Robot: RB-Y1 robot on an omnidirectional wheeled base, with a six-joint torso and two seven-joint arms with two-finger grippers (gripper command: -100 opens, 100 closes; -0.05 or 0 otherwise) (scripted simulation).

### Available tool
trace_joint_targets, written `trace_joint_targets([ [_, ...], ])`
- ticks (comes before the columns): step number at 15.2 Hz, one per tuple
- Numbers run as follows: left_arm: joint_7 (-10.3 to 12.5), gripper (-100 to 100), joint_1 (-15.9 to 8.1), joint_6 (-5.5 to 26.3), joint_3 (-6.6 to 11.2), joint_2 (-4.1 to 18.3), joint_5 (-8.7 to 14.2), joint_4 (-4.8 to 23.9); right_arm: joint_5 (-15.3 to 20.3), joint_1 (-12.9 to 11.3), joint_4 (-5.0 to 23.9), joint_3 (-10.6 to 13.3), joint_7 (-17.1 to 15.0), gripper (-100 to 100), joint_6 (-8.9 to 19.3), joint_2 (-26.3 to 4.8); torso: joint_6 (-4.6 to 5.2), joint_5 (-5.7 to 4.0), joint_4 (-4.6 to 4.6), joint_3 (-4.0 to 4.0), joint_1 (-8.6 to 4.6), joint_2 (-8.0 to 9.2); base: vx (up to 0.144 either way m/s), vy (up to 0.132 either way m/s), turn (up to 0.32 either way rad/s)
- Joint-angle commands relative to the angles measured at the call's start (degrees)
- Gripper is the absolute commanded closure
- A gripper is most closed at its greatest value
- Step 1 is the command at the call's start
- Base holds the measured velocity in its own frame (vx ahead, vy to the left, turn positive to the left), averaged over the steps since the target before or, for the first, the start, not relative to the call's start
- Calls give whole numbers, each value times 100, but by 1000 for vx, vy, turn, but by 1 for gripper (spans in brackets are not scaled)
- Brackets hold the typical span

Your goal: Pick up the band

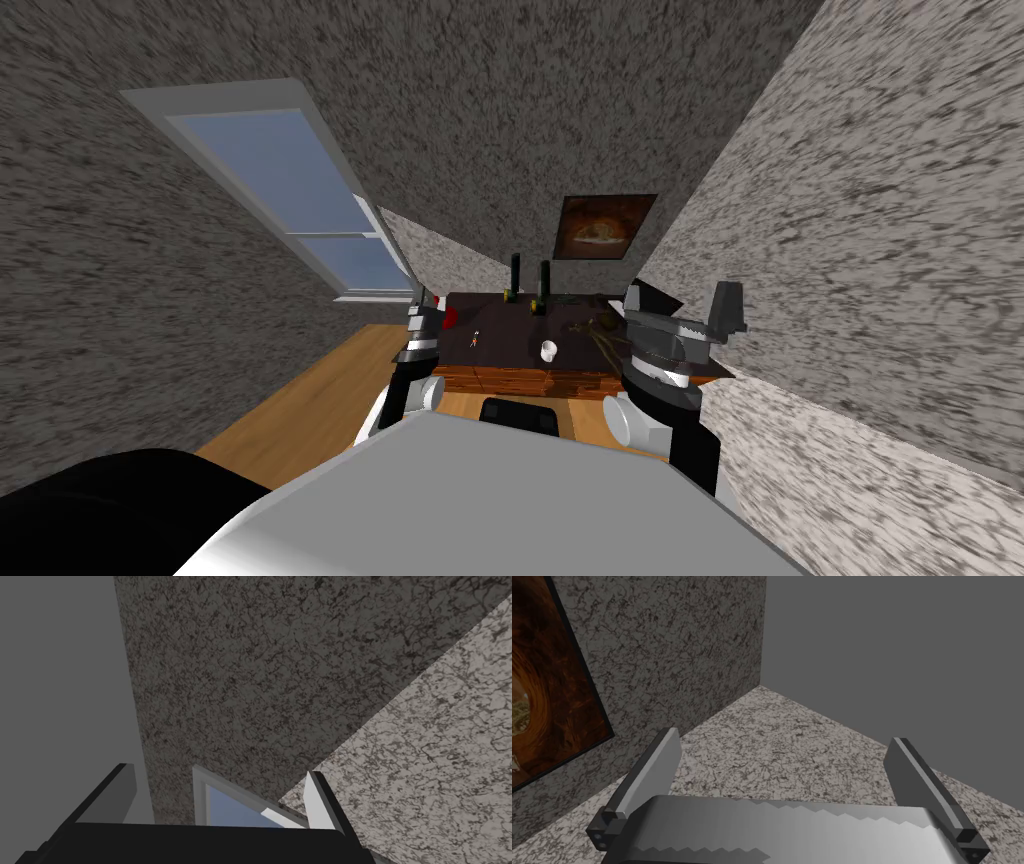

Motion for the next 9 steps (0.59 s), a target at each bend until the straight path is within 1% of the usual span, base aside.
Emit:
trace_joint_targets([
  [1,50,-100,-8,77,40,208,19,54,0,0,0,0,0,0,0,0,0,0,0,0,0,0,-2,-1,-64],
  [2,100,-100,-17,155,79,353,37,108,0,0,0,0,0,0,0,0,1,0,0,0,1,1,-6,1,-166],
  [3,100,-100,-17,155,79,356,37,108,0,-1,0,0,0,0,0,0,3,0,0,1,2,2,-8,6,-124],
  [5,246,-100,-42,377,195,644,91,262,0,0,0,0,0,0,0,0,1,1,0,2,5,4,-11,5,-133],
  [6,246,-100,-42,377,195,644,91,262,0,-1,0,0,0,0,0,0,3,1,1,3,5,5,-14,7,-140],
  [8,448,-100,-77,675,354,886,163,470,0,-1,0,0,0,0,0,0,3,1,1,3,6,6,-16,7,-237],
  [9,448,-100,-77,675,354,886,163,470,0,-1,0,1,0,0,0,0,4,1,1,4,7,7,-18,12,-212],
])
